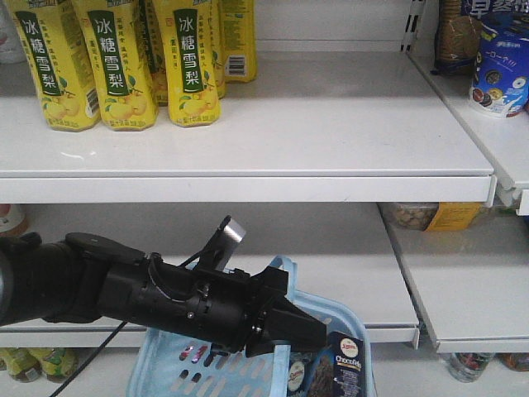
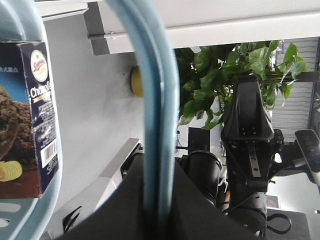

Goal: Left arm holds basket, right arm returns cookies

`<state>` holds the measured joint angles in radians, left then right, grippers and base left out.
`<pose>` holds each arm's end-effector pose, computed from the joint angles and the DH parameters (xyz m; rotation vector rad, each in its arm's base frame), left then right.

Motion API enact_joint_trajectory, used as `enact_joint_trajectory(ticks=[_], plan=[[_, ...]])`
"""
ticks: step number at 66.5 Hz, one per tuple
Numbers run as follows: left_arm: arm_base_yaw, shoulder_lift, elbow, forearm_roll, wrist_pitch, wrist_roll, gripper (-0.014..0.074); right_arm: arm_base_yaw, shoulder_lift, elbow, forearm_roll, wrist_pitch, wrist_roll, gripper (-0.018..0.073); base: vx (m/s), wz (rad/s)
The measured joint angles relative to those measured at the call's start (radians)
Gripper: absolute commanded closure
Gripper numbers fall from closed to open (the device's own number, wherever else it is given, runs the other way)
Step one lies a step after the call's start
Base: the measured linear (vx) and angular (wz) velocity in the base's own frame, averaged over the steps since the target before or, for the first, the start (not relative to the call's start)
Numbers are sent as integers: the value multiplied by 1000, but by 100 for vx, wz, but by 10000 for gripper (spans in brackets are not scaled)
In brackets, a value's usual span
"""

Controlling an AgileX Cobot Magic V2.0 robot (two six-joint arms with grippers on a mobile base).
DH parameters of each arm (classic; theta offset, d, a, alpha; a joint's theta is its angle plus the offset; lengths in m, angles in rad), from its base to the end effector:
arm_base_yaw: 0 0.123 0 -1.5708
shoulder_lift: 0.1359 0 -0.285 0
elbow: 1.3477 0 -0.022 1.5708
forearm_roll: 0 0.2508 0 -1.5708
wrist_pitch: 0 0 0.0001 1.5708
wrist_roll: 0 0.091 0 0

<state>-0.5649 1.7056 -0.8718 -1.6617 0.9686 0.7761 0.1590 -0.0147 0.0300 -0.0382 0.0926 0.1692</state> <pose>0.2283 -0.2332 0.2135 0.1763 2.5355 -1.8039 0.0560 0.0086 0.1954 -0.0195 1.5958 0.2232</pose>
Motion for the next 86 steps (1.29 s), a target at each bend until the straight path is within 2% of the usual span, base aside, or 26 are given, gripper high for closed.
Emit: enact_joint_trajectory(ticks=[24,47,57,64,73,86], plan=[[0,0,0,0,0,0,603,0,0,0,0,-1,0,568,0,0],[0,0,0,0,0,0,603,0,0,-1,-3,-93,-31,568,0,0],[0,0,0,0,0,0,603,0,28,-92,0,-68,-33,568,0,0],[0,0,0,0,0,0,603,0,121,-208,1,-10,-33,568,0,0],[0,0,0,0,0,0,603,0,293,-351,30,141,-34,568,0,0],[0,0,0,0,0,0,603,0,505,-442,197,278,-34,568,0,0]])
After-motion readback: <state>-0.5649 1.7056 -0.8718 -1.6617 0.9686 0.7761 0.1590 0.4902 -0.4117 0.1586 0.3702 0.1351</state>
